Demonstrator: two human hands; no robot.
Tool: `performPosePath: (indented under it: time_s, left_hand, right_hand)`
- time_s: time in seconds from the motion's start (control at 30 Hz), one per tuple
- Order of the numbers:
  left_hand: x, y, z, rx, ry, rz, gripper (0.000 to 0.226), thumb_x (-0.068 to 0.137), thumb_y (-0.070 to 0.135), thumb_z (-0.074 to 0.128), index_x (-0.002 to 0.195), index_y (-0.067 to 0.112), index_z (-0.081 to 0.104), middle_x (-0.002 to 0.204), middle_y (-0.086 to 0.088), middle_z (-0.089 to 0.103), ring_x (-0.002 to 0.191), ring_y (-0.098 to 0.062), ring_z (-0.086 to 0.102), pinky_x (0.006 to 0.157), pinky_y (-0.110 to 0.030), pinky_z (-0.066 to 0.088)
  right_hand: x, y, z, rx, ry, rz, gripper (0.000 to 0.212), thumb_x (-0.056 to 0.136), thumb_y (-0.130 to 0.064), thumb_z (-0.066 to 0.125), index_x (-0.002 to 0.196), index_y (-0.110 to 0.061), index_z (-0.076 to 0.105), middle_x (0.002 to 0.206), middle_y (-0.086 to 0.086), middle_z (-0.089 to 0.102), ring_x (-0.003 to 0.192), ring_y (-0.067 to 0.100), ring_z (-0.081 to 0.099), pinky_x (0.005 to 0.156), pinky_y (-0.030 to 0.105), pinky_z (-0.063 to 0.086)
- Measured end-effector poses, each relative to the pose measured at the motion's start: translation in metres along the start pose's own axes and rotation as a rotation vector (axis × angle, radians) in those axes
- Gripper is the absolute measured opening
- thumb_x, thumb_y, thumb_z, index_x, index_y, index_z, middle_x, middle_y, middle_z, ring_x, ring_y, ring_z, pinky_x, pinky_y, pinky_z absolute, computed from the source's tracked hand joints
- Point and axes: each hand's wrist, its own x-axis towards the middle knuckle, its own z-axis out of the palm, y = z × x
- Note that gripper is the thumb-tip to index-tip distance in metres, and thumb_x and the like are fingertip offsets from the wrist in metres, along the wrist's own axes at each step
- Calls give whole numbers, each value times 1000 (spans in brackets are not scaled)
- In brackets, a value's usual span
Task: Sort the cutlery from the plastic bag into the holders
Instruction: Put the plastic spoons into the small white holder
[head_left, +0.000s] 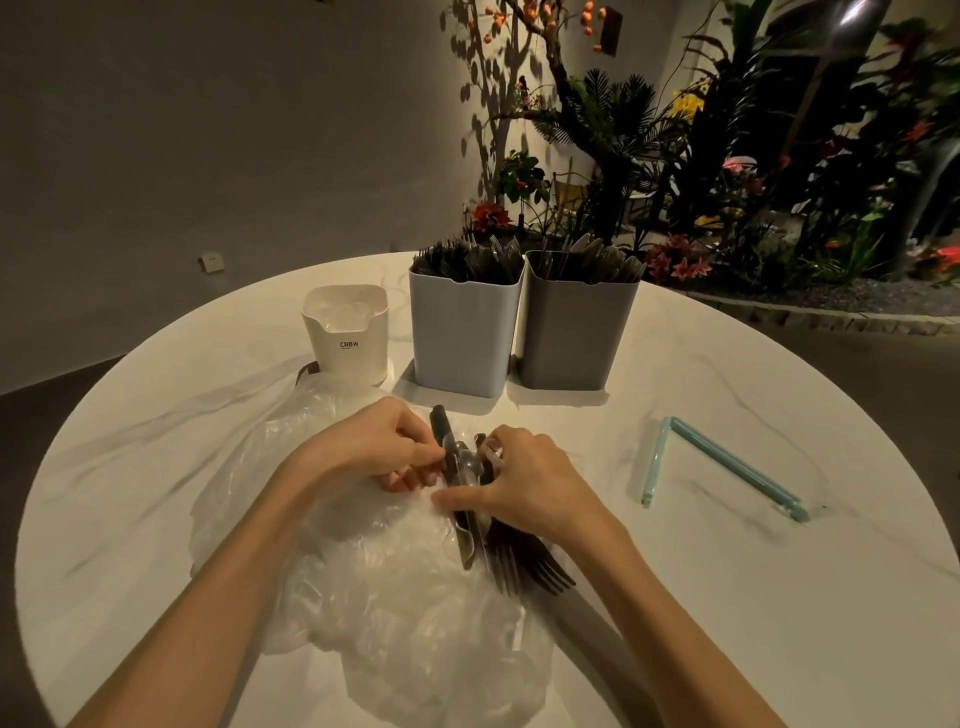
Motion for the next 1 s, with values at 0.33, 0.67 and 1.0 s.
performPosePath:
  time_s: [0.33,0.67,1.0]
  left_hand:
    - [11,-6,7,49,78,85,25,81,31,84,99,20,71,84,-3,73,57,-11,65,54,-26,50]
    - [-3,3,-7,-313,68,147,27,78,18,85,99,5,72,87,-16,77,73,-23,72,55,-25,52]
    - [-3,15,10,-454,156,283,21,81,16,81,99,5,77,81,-12,77,66,-19,70,58,-26,55]
  right_hand:
    - [7,9,1,215,98,-40,49,92,-53,61,83,-5,62,77,5,66,70,17,57,64,38,48]
    - [5,11,-29,844,-12,59,15,102,-30,54,108,-17,58,61,-2,53,54,7,42,45,17,34]
    - [6,7,-22,919,29,17,20,106,-19,44,114,-3,54,98,13,68,65,23,74,61,28,60]
